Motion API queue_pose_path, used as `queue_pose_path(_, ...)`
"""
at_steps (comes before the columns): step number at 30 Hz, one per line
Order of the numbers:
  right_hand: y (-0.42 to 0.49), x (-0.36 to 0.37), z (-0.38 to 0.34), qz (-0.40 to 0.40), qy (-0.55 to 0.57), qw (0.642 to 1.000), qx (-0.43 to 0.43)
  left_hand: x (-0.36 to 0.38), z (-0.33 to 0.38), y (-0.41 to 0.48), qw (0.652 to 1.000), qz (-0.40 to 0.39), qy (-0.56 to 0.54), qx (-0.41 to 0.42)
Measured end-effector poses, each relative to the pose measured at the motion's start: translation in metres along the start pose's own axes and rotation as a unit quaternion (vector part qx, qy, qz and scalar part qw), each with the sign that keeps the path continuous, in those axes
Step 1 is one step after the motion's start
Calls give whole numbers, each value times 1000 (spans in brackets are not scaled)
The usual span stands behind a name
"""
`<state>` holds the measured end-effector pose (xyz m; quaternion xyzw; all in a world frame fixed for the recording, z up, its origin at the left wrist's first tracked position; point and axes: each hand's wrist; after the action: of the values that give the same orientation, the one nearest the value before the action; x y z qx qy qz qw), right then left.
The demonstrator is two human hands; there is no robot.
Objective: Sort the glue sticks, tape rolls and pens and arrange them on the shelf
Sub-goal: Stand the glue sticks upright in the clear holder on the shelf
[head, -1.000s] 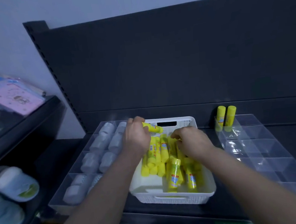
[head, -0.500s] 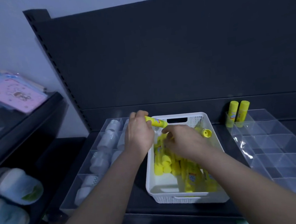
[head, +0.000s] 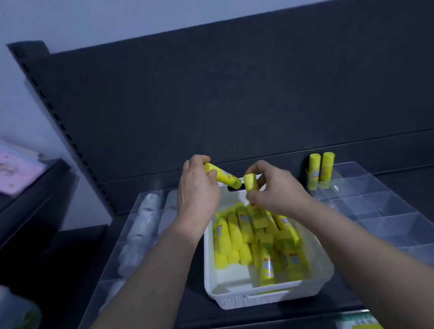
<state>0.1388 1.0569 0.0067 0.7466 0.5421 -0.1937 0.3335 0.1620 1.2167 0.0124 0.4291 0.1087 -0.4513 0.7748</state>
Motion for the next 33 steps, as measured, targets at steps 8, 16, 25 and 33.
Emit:
queue_pose_path(8,11,-84,56,174,-55,983,5,62,89,-4,991,-80,-62,86)
queue_pose_path(16,45,-165,135,205,-82,975,24,142,173,-17,982,-119,-69,131)
queue_pose_path(25,94,-178,196,152,-66,985,-56,225,202,-20,972,-144,61,173)
queue_pose_path(33,121,-161,220,80,-66,991,-81,250,187,-27,962,-129,149,189)
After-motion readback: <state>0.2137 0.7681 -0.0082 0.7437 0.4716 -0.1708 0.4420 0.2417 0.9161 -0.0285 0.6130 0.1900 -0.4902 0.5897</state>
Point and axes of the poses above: each hand's wrist, its own y-axis towards the middle knuckle, its own x-axis out of the palm, z = x × y, and after that the axes turned 14 degrees about z, right-handed
